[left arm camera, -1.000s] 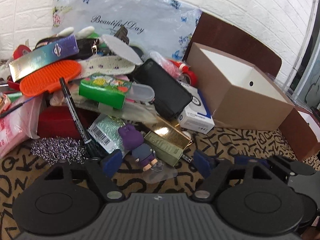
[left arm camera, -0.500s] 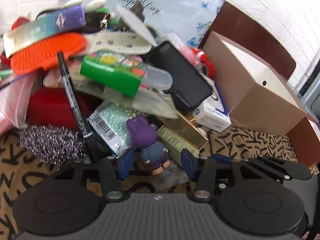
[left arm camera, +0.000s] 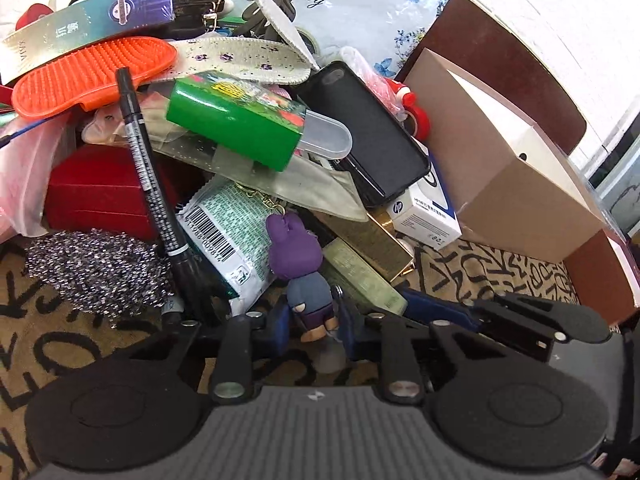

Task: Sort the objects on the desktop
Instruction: 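Grasp the purple figure keychain with the left gripper while the right grasps the olive-green box, then lift the purple figure keychain out of the pile with the left gripper, then carry both items into the cardboard box and open both grippers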

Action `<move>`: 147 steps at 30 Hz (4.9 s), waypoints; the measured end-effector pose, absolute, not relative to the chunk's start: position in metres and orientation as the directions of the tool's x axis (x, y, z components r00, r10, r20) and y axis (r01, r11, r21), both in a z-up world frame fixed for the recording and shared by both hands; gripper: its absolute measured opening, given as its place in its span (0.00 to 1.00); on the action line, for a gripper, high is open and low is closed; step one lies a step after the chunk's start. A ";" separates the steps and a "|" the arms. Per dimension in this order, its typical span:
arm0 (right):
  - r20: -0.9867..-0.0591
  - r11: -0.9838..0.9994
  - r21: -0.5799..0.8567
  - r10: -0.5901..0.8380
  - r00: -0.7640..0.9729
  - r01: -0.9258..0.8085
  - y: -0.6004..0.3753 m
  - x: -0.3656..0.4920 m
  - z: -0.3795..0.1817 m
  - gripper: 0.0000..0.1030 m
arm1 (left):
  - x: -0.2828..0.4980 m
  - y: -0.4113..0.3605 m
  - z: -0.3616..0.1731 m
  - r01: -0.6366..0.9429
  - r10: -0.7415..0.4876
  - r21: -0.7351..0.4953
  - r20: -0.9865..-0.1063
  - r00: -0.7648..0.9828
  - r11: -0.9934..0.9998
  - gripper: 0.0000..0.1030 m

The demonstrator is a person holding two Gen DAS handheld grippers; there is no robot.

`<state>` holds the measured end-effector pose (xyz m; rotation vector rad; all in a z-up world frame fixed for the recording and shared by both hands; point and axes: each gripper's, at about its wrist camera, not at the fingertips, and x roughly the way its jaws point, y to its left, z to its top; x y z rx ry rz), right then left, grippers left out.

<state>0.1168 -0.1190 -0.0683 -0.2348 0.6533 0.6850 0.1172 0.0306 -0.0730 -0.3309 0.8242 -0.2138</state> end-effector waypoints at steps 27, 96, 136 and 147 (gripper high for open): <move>-0.668 0.750 0.055 0.518 0.534 -0.659 -0.143 0.076 -0.064 0.23 | 0.114 0.040 -0.064 0.038 -0.252 -0.318 -0.665 0.703 0.947 0.45; -0.678 0.759 0.080 0.517 0.523 -0.646 -0.142 0.083 -0.066 0.31 | 0.060 0.045 -0.053 0.188 -0.324 -0.268 -0.678 0.660 0.945 0.29; -0.664 0.829 0.068 0.453 0.595 -0.555 -0.196 0.066 -0.054 0.20 | 0.043 0.051 -0.001 0.271 -0.395 -0.295 -0.545 0.740 0.916 0.29; -0.518 0.830 0.028 0.489 0.702 -0.557 -0.216 0.073 0.006 0.20 | 0.063 0.016 0.060 0.407 -0.472 -0.241 -0.411 0.780 0.881 0.29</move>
